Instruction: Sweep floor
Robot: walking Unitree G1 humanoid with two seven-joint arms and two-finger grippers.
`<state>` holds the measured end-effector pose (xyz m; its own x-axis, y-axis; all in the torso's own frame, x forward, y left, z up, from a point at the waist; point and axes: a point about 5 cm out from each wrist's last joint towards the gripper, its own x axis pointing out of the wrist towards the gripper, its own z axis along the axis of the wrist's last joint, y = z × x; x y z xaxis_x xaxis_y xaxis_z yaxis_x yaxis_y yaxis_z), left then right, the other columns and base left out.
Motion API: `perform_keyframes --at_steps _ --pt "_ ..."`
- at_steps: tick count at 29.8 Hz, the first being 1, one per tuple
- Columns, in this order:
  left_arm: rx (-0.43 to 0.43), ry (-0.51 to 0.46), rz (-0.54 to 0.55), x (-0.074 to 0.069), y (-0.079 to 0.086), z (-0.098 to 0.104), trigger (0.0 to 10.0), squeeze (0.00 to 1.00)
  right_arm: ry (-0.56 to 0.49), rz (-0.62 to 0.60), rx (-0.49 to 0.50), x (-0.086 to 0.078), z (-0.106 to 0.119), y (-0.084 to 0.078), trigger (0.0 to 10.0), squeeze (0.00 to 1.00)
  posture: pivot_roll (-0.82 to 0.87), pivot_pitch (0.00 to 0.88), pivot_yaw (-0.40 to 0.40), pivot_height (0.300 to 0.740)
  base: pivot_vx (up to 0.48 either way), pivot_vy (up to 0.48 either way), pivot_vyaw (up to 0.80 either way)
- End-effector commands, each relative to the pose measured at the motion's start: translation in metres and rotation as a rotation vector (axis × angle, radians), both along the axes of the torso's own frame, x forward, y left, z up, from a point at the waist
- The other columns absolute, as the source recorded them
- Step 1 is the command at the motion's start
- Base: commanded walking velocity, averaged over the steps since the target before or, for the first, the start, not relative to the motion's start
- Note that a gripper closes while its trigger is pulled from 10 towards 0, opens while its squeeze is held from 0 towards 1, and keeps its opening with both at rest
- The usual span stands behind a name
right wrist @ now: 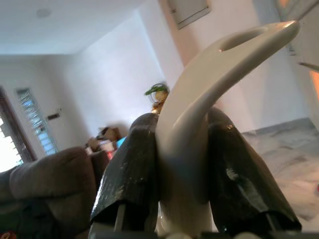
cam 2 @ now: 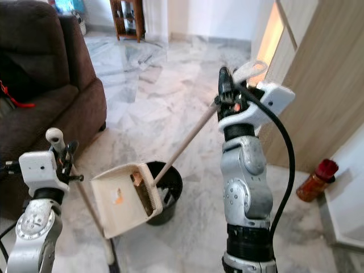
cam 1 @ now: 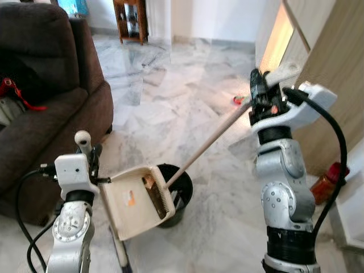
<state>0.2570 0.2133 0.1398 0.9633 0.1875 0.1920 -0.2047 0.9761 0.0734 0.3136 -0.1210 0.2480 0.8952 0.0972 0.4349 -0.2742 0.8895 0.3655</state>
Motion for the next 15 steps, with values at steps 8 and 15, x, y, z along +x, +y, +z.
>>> perform_keyframes --at_steps 8,15 --pt "0.015 -0.055 -0.014 0.0014 -0.0033 0.0123 10.0 0.0 -0.057 0.033 0.062 -0.0048 0.0125 0.0031 10.0 0.0 0.02 0.067 -0.001 0.74 0.322 0.0 0.0" --pt "0.014 -0.057 -0.013 0.0012 -0.0032 0.0122 10.0 0.0 -0.057 0.037 0.062 -0.005 0.0125 0.0043 10.0 0.0 0.02 0.067 -0.001 0.74 0.322 0.0 0.0"
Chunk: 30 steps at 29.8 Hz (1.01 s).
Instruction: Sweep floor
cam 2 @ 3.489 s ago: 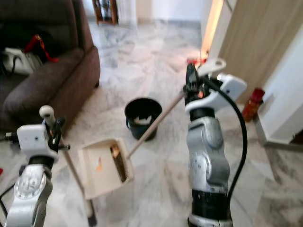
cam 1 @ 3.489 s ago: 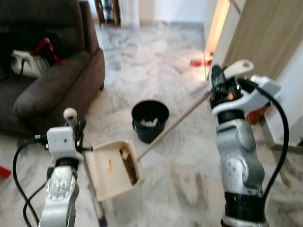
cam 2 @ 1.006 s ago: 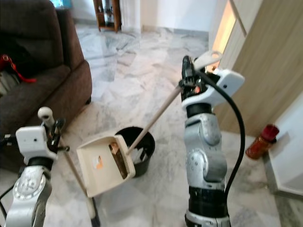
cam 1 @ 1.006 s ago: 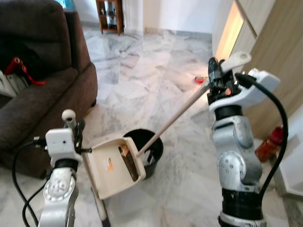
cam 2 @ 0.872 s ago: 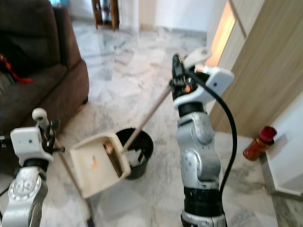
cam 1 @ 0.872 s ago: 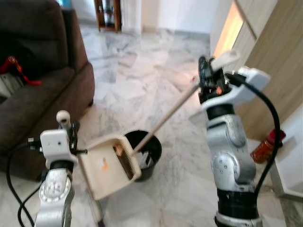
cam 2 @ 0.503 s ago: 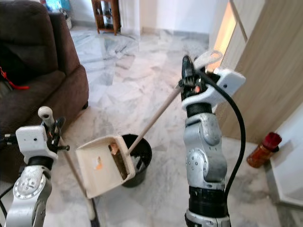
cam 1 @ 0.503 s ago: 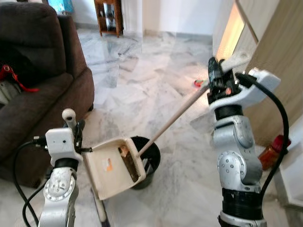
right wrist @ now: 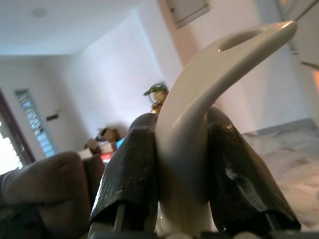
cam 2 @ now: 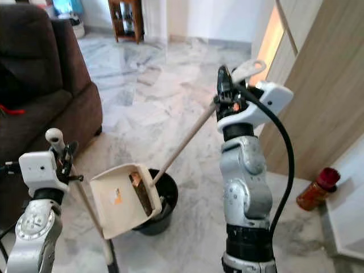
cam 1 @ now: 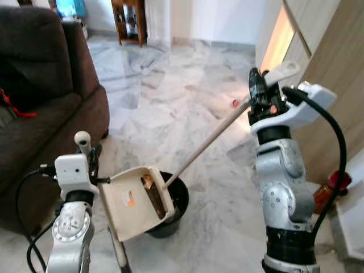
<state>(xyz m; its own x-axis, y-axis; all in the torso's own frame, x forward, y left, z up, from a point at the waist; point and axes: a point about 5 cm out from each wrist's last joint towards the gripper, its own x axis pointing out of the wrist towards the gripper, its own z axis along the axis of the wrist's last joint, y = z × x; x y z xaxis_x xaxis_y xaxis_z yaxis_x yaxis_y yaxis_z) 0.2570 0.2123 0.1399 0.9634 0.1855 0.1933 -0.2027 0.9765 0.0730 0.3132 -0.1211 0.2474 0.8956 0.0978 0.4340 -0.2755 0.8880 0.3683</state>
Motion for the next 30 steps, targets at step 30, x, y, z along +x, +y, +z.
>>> perform_keyframes --at_steps 30 --pt "0.004 -0.066 -0.014 0.0 -0.0028 0.0122 10.0 0.0 -0.061 0.052 0.059 -0.005 0.0136 0.0074 10.0 0.0 0.02 0.066 -0.001 0.74 0.283 0.0 0.0"
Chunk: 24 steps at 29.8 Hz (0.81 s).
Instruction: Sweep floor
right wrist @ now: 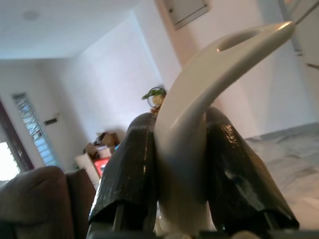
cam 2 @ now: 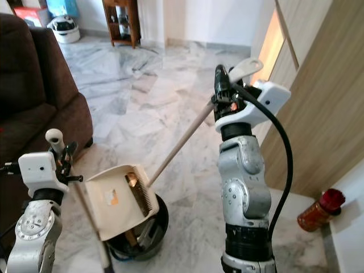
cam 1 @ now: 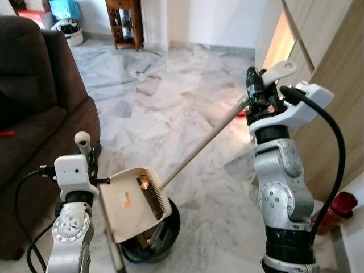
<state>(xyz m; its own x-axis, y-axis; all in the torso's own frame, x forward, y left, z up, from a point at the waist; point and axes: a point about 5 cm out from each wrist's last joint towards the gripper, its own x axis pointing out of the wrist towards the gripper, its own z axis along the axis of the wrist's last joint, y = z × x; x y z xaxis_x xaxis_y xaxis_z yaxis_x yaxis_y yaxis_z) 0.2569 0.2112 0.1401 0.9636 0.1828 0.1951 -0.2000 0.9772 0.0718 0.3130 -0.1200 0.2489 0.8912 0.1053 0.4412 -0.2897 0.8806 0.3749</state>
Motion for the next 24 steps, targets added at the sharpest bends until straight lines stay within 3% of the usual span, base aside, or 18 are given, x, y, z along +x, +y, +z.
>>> perform_keyframes --at_steps 1,24 --pt "0.004 -0.066 -0.013 0.0 -0.002 0.012 10.0 0.0 -0.065 0.042 0.03 -0.006 0.013 0.008 10.0 0.0 0.02 0.066 -0.001 0.74 0.0 0.0 0.0" --pt "0.013 -0.048 -0.037 -0.002 -0.002 0.01 10.0 0.0 -0.317 0.104 -0.209 -0.038 0.033 0.049 10.0 0.0 0.01 0.079 0.002 0.74 0.0 0.0 0.0"
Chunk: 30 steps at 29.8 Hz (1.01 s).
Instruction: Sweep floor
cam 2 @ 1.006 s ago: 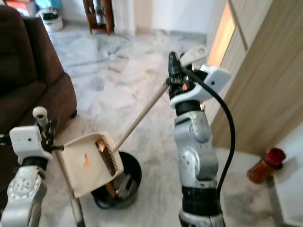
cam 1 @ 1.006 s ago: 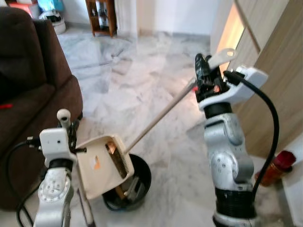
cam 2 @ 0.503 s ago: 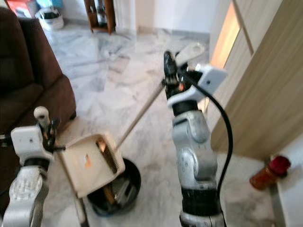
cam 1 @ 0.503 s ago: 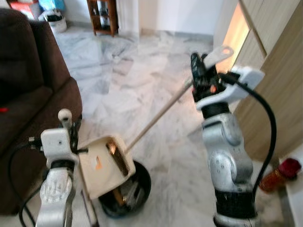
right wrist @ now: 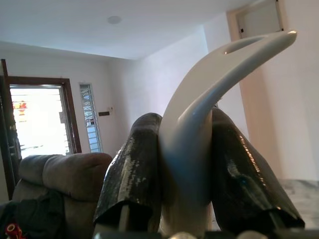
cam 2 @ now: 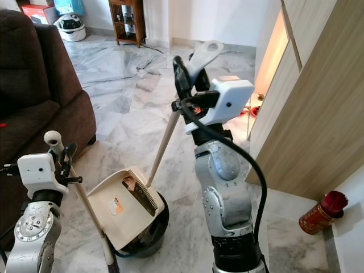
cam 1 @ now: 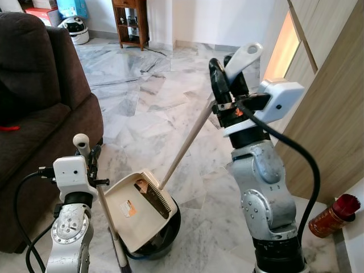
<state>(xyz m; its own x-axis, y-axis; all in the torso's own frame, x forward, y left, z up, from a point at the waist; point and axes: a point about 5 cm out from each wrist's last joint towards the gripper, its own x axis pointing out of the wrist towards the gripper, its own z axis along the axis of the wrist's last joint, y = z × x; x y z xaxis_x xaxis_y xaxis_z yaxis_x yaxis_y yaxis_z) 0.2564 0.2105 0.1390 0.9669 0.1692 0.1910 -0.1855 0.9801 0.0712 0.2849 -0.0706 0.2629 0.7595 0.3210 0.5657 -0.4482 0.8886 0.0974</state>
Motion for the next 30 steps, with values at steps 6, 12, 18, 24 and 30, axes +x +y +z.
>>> perform_keyframes --at_steps 6,12,18,24,30 --pt "0.06 0.027 -0.011 -0.023 0.014 -0.002 10.0 0.0 -0.142 0.005 0.047 -0.018 0.024 0.007 10.0 0.0 0.02 0.082 0.003 0.74 0.0 0.0 0.0" --pt "0.077 0.07 0.04 -0.046 0.026 -0.008 10.0 0.0 -0.154 -0.001 0.068 -0.02 0.027 0.008 10.0 0.0 0.03 0.087 0.006 0.74 0.0 0.0 0.0" --pt "0.079 0.087 0.048 -0.053 0.028 -0.01 10.0 0.0 -0.206 -0.049 0.063 -0.022 0.033 0.008 10.0 0.0 0.04 0.09 0.007 0.74 0.0 0.0 0.0" --pt "0.075 0.083 0.041 -0.05 0.025 -0.009 10.0 0.0 -0.293 -0.068 0.016 -0.031 0.04 0.014 10.0 0.0 0.04 0.09 0.007 0.74 0.0 0.0 0.0" --pt "0.072 0.08 0.03 -0.048 0.023 -0.008 10.0 0.0 -0.322 -0.083 0.018 -0.037 0.041 0.017 10.0 0.0 0.04 0.09 0.01 0.74 0.0 0.0 0.0"
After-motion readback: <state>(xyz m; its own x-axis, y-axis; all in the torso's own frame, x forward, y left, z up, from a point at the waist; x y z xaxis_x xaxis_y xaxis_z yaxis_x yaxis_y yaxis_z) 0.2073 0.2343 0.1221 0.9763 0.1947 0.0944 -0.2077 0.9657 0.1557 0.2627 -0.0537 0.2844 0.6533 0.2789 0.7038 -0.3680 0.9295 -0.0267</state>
